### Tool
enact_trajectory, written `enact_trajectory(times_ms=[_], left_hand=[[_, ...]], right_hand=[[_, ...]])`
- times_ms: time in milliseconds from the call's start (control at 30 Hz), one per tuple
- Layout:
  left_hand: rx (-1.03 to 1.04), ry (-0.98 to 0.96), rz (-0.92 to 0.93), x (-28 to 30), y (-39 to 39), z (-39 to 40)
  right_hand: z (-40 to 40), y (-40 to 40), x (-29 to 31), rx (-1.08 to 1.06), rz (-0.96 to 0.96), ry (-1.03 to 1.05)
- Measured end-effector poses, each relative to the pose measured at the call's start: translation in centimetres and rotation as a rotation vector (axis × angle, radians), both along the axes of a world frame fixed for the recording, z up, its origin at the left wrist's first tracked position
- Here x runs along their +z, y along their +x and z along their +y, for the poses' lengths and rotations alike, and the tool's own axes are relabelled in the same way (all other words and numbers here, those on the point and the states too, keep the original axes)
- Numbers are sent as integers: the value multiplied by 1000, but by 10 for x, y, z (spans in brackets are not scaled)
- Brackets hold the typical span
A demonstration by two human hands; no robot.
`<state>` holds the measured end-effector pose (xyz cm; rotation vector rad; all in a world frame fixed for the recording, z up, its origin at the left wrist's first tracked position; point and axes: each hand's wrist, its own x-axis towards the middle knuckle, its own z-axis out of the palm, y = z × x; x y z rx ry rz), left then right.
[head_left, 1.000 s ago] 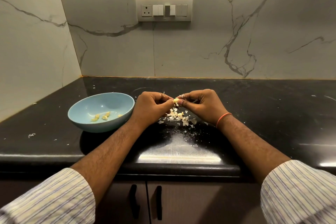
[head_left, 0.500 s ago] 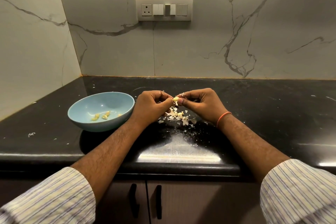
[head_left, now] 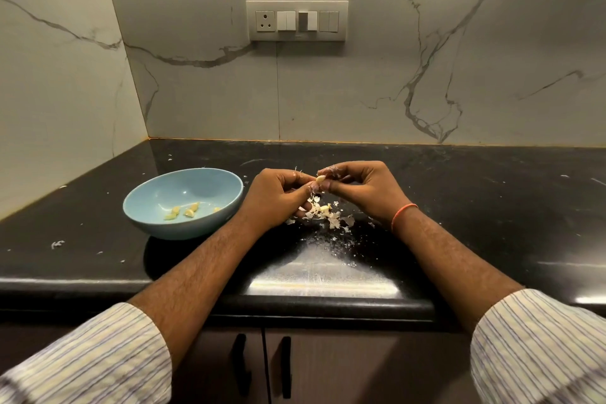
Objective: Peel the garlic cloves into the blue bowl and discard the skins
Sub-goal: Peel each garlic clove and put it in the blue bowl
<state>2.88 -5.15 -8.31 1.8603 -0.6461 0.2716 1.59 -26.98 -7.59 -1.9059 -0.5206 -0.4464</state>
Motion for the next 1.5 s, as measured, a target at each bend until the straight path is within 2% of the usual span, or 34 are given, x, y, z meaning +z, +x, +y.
enact_trajectory(times_ms=[167,333,533,867,1100,1233,1500], left_hand=[[37,58,-52,-2,1,1],[70,18,-117,-1,-1,2],[8,-11,-77,2,-5,0],[-11,55,-79,2,-4,-1],[-42,105,-70,1,1,0],[-64,70,-28,0,4,2],[-60,68,-54,0,4,1]], right_hand=[[0,0,0,31,54,24],[1,0,-1,-3,63,64],[2,-3,1,34,74,64],[2,-2,0,1,78,28],[6,0,-1,23,218,-26],[6,-2,0,23,201,8],[10,-1,-4,-120,-2,-54]])
